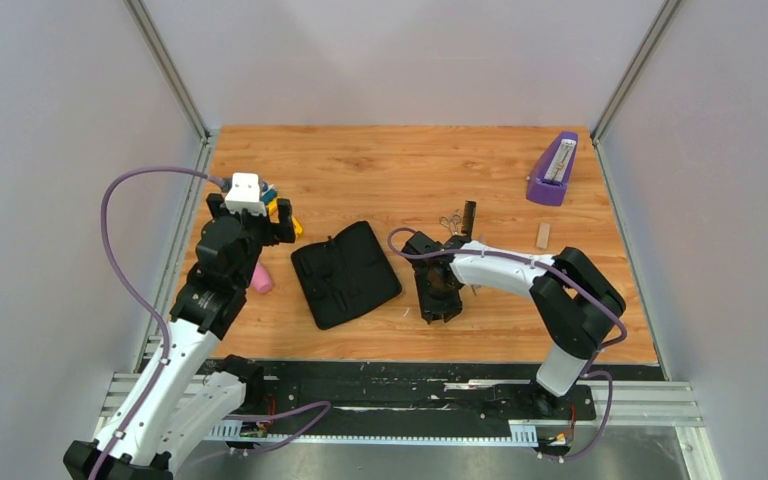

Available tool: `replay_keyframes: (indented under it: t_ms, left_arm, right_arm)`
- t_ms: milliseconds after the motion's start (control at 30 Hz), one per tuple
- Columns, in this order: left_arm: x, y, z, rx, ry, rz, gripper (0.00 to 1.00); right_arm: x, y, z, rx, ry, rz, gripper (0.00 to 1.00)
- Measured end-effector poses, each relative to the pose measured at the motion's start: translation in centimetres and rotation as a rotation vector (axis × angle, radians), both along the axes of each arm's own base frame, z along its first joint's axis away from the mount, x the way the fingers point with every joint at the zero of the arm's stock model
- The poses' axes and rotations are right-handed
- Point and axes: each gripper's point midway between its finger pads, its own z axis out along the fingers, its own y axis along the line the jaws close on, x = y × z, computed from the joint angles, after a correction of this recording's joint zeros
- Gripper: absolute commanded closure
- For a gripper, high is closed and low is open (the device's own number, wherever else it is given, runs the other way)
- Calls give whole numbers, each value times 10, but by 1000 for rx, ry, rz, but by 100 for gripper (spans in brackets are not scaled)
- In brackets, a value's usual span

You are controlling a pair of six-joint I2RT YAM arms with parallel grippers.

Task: Sort the hair-cutting tools

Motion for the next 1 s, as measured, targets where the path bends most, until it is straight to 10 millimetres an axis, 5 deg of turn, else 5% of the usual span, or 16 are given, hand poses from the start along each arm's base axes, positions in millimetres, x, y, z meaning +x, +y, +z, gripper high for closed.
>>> replay_keyframes:
  t_ms: [267,567,1000]
  left_arm:
    - [6,-3,-1,-4,31,2,0]
    - [10,-6,-14,-6,87,2,0]
    - [10,-8,-13,-17,89,-3,0]
  right_arm:
    - [-7,-10,0,6,18,10,67]
    - [-4,-19,0,6,21,4,54]
    - [2,-16,0,-2,12,4,53]
